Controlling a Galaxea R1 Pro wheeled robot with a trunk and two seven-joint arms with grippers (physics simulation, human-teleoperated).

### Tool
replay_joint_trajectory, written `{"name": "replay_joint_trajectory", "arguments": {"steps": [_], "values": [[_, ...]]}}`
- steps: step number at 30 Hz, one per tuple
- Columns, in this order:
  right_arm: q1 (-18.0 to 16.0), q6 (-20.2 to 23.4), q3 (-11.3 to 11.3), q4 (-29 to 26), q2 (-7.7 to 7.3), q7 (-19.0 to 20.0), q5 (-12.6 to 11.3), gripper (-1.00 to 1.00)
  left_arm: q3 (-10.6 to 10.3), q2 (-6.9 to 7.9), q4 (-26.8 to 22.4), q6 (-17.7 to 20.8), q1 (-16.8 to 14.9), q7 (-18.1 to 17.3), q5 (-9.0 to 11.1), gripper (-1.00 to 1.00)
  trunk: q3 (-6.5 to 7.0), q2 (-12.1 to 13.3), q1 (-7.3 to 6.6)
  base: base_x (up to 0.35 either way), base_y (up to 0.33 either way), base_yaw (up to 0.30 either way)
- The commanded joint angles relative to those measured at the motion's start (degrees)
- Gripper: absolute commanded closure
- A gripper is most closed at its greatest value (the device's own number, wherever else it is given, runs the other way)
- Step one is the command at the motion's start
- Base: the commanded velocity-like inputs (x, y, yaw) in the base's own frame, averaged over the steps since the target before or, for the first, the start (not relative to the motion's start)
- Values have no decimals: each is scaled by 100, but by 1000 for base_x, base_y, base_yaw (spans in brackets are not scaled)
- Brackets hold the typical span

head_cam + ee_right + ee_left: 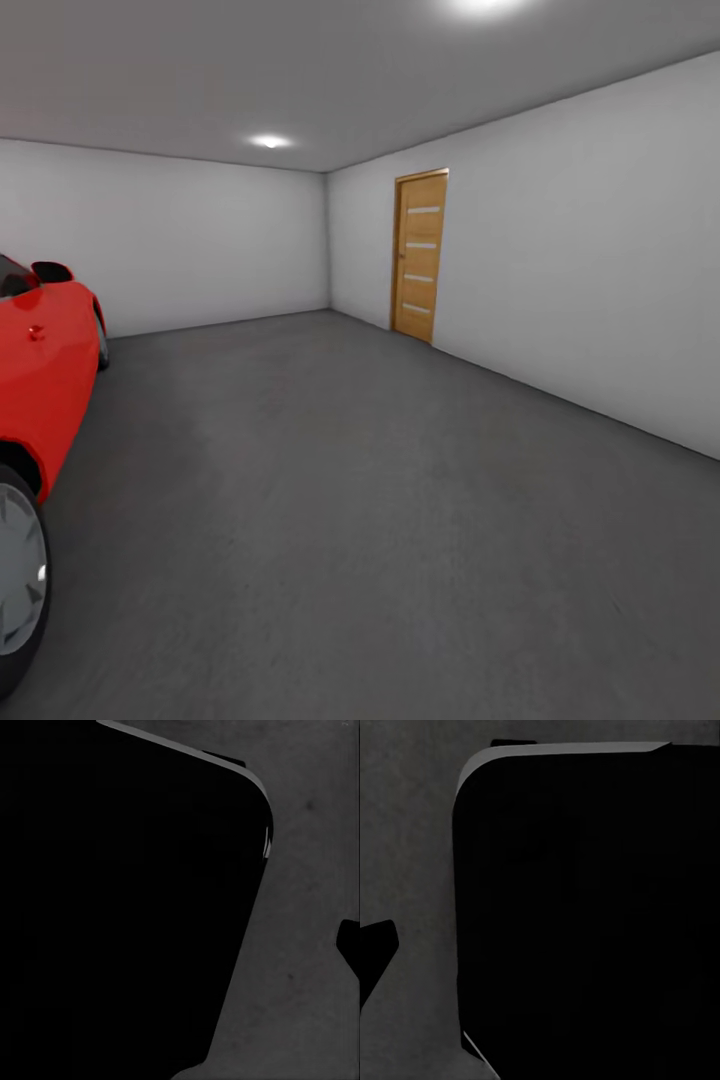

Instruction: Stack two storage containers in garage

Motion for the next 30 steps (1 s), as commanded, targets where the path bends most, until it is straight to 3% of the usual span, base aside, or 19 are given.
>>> {"name": "replay_joint_trajectory", "arguments": {"steps": [1, 30], "values": [[-1, -15, 43, 1, 0, -3, 8, -100, 3, 0, 0, -11, -1, 2, 16, -100, -4, -2, 3, 321, -60, 0], [-1, -27, 47, -2, -41, 17, 24, -100, -2, -2, 0, 21, -1, 2, 21, -100, -4, -2, 3, 323, -5, 0]]}}
